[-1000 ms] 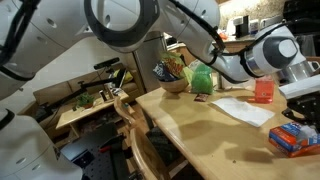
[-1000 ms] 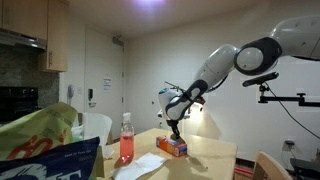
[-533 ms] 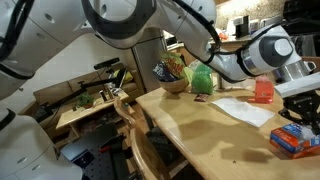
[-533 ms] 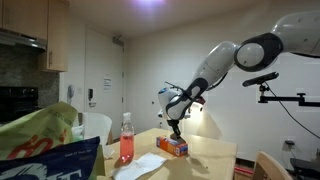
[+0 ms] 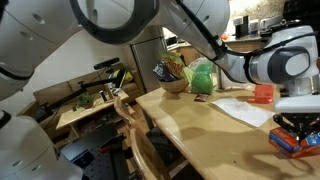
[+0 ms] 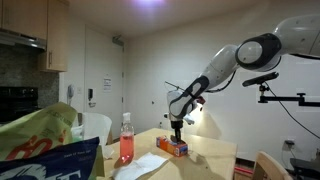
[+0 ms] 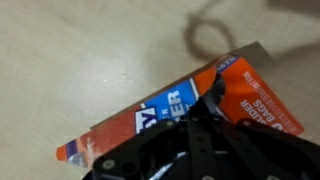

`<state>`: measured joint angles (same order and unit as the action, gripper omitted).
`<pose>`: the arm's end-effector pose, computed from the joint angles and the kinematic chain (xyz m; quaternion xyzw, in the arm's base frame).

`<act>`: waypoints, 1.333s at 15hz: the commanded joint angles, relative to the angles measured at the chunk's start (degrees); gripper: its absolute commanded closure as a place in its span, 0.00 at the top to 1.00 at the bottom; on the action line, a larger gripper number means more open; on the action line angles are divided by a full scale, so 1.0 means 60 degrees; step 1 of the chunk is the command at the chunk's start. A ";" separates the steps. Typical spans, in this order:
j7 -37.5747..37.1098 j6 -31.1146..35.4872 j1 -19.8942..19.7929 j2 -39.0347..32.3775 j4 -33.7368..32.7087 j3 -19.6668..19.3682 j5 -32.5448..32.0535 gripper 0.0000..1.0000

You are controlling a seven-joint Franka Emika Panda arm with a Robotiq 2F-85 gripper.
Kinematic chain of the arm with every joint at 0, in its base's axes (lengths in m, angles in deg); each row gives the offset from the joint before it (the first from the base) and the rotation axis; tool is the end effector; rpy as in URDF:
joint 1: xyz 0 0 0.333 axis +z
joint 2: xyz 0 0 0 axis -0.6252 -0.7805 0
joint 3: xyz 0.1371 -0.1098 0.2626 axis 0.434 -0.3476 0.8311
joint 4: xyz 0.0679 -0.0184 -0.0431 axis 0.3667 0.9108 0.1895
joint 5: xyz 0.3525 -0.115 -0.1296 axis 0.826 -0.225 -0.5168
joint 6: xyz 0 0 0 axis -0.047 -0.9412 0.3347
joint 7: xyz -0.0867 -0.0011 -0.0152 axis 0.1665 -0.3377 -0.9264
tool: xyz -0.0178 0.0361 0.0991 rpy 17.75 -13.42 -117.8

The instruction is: Take a ziplock bag out of the box and put it on the table

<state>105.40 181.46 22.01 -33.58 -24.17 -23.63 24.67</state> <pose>0.7113 -0.2515 0.0765 0.9614 0.2557 -0.0309 0.0966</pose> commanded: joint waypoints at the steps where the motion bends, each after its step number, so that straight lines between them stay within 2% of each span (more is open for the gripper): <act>1: -0.0427 0.1003 -0.0357 0.0686 0.1192 0.0320 0.0605 0.00; 6: -0.1657 0.2892 -0.0245 0.0985 0.2209 0.0028 0.0745 0.00; 9: -0.2251 0.4021 -0.0465 0.1139 0.2825 0.0287 0.0687 0.00; 13: -0.2956 0.5484 -0.0467 0.1317 0.3624 0.0232 0.0651 0.00; 15: -0.3013 0.5809 -0.0620 0.1378 0.3934 0.0428 0.0633 0.00; 16: -0.3021 0.5823 -0.0672 0.1428 0.4089 0.0490 0.0605 0.26; 17: -0.3025 0.5859 -0.0691 0.1464 0.4217 0.0515 0.0578 0.27; 20: -0.3099 0.5913 -0.0620 0.1640 0.4553 0.0414 0.0523 0.49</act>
<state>88.32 215.69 18.34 -27.14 -2.44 -21.39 28.35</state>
